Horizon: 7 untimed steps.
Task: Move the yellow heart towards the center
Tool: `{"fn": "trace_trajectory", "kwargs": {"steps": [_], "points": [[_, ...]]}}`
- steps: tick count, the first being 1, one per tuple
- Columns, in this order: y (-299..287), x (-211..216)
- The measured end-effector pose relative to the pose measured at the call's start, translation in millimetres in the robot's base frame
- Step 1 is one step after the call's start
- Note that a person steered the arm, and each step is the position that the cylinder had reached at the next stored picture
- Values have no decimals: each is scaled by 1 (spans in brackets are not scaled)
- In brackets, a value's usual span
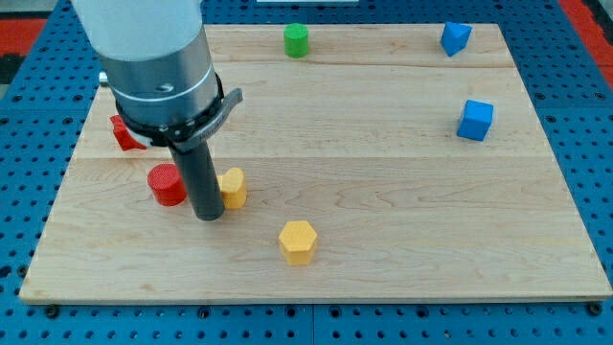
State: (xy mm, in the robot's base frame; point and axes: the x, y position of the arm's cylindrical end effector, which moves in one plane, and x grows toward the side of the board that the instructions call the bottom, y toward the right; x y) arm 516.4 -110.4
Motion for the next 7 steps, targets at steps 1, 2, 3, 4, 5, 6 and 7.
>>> {"fn": "trace_trajectory", "kwargs": {"steps": [1,2,3,4,5,6,7], "points": [[0,-3],[0,-15],[0,-35],[0,-36],[1,-51],[24,-54],[31,-55]]}}
